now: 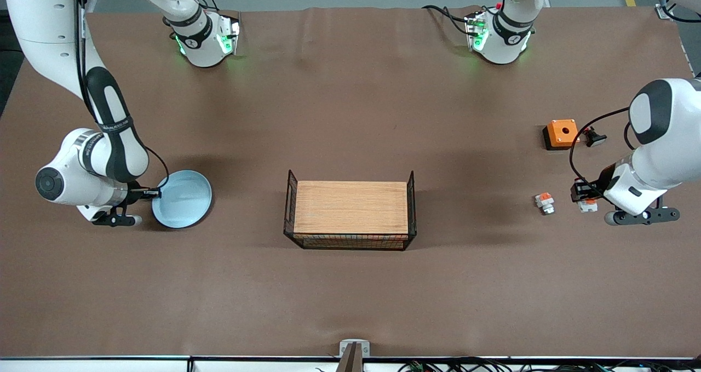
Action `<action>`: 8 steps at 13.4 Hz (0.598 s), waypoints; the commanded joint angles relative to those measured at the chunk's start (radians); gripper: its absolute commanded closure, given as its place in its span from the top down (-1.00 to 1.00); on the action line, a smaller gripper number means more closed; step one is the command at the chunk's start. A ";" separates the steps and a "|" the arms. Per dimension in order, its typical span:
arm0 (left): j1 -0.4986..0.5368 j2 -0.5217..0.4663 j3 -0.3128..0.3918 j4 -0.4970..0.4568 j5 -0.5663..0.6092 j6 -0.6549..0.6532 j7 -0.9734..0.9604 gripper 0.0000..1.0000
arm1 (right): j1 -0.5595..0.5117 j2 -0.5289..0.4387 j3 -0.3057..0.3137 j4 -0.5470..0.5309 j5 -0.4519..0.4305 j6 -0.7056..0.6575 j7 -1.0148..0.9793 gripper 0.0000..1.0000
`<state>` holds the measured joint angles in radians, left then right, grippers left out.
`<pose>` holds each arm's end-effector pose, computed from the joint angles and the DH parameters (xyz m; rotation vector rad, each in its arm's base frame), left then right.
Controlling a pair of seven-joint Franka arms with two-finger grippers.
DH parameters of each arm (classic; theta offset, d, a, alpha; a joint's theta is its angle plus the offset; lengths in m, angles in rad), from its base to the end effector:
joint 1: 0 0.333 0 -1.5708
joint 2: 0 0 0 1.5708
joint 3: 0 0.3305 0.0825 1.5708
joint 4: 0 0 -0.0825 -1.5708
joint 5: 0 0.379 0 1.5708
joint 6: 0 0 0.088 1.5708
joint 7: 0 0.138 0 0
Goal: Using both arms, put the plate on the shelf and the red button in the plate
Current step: 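Grasp the plate rim with the right gripper while the left gripper grasps a button, then lift the blue plate with the right gripper and carry it toward the tray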
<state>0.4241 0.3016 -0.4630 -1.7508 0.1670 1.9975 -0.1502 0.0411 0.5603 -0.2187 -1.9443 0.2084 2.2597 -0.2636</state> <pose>0.6306 0.0104 0.3966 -3.1204 -0.0891 0.0285 0.5844 -0.0944 0.1652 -3.0490 0.0700 0.3262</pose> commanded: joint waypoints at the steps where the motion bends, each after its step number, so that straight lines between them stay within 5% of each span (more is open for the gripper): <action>1: 0.008 -0.013 -0.065 0.072 0.009 -0.098 -0.070 -1.00 | -0.007 -0.005 0.006 -0.002 0.057 -0.002 -0.049 -0.93; 4: 0.008 -0.013 -0.097 0.117 0.009 -0.123 -0.091 -1.00 | -0.019 -0.013 0.006 0.001 0.081 -0.015 -0.118 -1.00; 8: 0.010 -0.013 -0.100 0.166 -0.040 -0.158 -0.092 -1.00 | -0.026 -0.092 0.002 0.048 0.088 -0.224 -0.109 -1.00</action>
<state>0.4236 0.2911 -0.5551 -1.6111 0.1524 1.8706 -0.2350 0.0264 0.5373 -0.2198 -1.9062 0.2702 2.1339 -0.3531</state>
